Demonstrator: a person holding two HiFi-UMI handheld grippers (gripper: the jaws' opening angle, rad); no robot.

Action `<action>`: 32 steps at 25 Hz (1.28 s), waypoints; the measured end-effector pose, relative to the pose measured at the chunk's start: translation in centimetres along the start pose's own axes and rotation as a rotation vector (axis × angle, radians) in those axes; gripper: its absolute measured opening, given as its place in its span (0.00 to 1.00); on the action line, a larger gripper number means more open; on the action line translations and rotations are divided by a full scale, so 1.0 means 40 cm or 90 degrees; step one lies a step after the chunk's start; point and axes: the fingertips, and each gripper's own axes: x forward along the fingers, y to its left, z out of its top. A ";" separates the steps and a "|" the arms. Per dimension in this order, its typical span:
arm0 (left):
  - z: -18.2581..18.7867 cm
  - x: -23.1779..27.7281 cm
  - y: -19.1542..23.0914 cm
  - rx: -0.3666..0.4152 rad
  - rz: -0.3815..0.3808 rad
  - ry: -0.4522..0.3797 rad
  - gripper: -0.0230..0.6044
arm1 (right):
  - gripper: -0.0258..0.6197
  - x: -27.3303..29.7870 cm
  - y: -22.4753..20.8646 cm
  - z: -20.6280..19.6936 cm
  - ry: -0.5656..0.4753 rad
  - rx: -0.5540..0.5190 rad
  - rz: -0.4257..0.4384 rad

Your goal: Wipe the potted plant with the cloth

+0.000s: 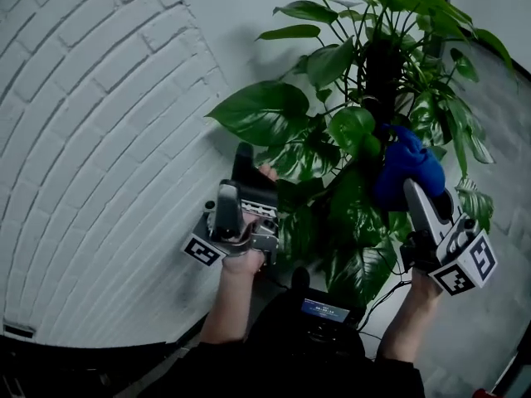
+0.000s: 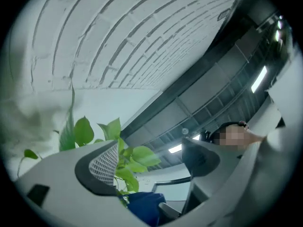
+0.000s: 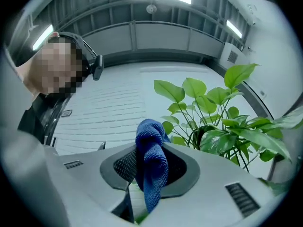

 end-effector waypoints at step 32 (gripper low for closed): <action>0.169 0.012 0.419 -0.196 0.019 0.097 0.45 | 0.22 0.395 0.156 -0.228 0.203 -0.215 -0.205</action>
